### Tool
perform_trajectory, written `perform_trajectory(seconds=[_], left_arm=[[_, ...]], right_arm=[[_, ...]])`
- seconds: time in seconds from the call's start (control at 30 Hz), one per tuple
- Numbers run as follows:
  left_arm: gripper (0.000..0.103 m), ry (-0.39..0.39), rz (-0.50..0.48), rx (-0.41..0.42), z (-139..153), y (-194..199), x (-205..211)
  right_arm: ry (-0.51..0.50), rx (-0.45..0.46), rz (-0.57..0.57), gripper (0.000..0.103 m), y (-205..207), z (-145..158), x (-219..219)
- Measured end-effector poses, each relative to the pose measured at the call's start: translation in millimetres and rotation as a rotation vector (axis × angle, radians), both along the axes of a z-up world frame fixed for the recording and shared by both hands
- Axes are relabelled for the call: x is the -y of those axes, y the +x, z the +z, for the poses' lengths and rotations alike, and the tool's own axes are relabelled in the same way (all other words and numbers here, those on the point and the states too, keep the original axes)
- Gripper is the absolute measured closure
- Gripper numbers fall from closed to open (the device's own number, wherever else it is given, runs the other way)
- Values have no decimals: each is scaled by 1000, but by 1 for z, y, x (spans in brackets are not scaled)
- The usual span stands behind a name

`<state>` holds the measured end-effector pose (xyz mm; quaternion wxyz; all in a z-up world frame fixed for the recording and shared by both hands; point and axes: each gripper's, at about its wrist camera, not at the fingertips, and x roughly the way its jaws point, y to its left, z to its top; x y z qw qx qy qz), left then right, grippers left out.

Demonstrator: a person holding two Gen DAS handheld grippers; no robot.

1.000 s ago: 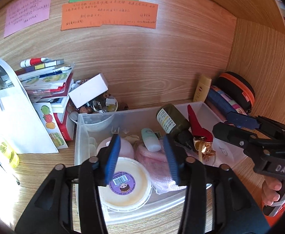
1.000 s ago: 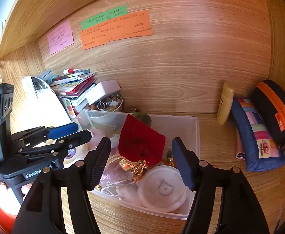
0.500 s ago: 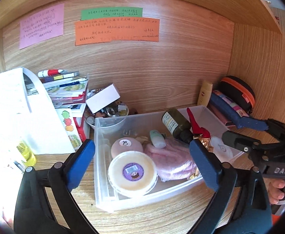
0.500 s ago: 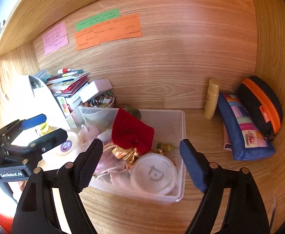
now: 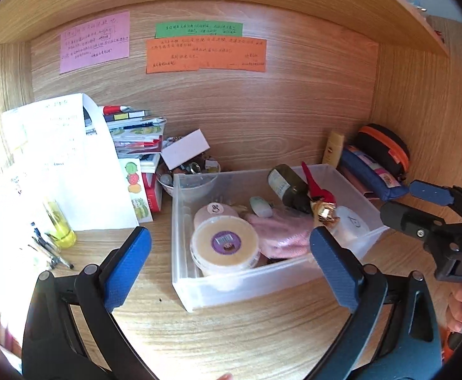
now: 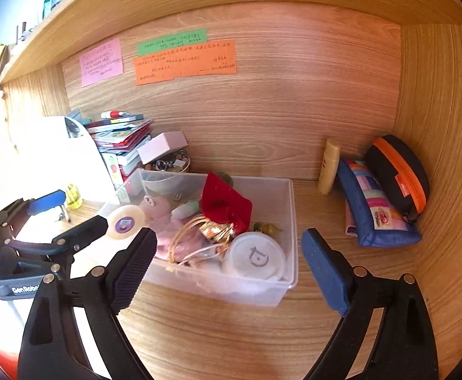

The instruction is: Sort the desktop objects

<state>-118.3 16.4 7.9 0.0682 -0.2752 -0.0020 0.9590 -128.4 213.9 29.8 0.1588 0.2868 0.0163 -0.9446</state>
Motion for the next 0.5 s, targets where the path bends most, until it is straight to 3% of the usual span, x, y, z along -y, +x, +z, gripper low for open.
perform_trajectory(seconds=[0.5], left_arm=[[1, 2, -26, -51, 5, 42, -14]], right_arm=[[-25, 4, 1, 10, 39, -5, -7]])
